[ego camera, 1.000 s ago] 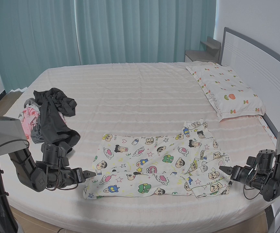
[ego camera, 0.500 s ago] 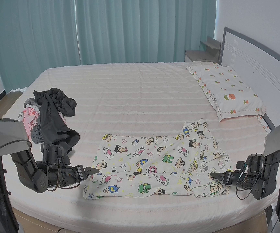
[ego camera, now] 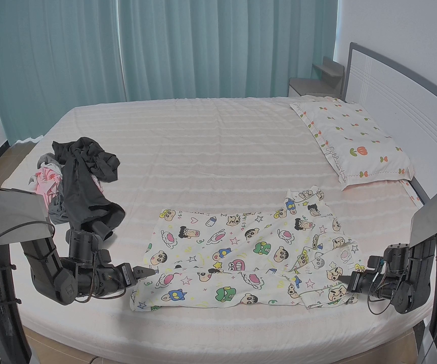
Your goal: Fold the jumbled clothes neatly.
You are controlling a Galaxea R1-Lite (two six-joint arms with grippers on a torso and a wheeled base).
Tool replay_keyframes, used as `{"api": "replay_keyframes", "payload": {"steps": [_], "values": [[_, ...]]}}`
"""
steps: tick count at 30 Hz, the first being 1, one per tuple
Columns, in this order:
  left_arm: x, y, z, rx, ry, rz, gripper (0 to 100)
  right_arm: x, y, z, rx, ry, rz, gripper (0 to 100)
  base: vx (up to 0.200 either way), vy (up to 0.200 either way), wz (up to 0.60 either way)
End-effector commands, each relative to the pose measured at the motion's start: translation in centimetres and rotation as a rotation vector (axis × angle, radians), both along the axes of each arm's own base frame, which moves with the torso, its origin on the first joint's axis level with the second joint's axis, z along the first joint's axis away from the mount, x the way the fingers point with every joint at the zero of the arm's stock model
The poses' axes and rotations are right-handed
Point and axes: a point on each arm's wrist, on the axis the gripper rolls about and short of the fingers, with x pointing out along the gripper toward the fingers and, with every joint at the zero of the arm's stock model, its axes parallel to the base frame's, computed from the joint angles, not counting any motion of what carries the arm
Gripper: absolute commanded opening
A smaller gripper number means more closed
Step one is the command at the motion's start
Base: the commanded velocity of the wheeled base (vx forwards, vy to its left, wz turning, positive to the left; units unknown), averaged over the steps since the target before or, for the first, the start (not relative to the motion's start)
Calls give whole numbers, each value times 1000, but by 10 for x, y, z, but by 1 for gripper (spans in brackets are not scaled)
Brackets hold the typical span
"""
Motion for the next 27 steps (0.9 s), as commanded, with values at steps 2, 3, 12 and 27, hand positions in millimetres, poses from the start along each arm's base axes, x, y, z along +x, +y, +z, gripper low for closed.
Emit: {"api": "replay_keyframes", "payload": {"steps": [2,3,12,27], "values": [[-1,0,-1,6,5,4,100,6,-7,11,7,-60,-30,0,0,0,0],[-1,0,0,8,3,6,100,7,-9,12,7,-66,-36,0,0,0,0],[0,0,0,21,-4,12,100,13,-13,16,4,-100,-51,0,0,0,0],[9,-2,0,32,-31,30,100,15,-14,15,-7,-104,-54,100,0,0,0]]}}
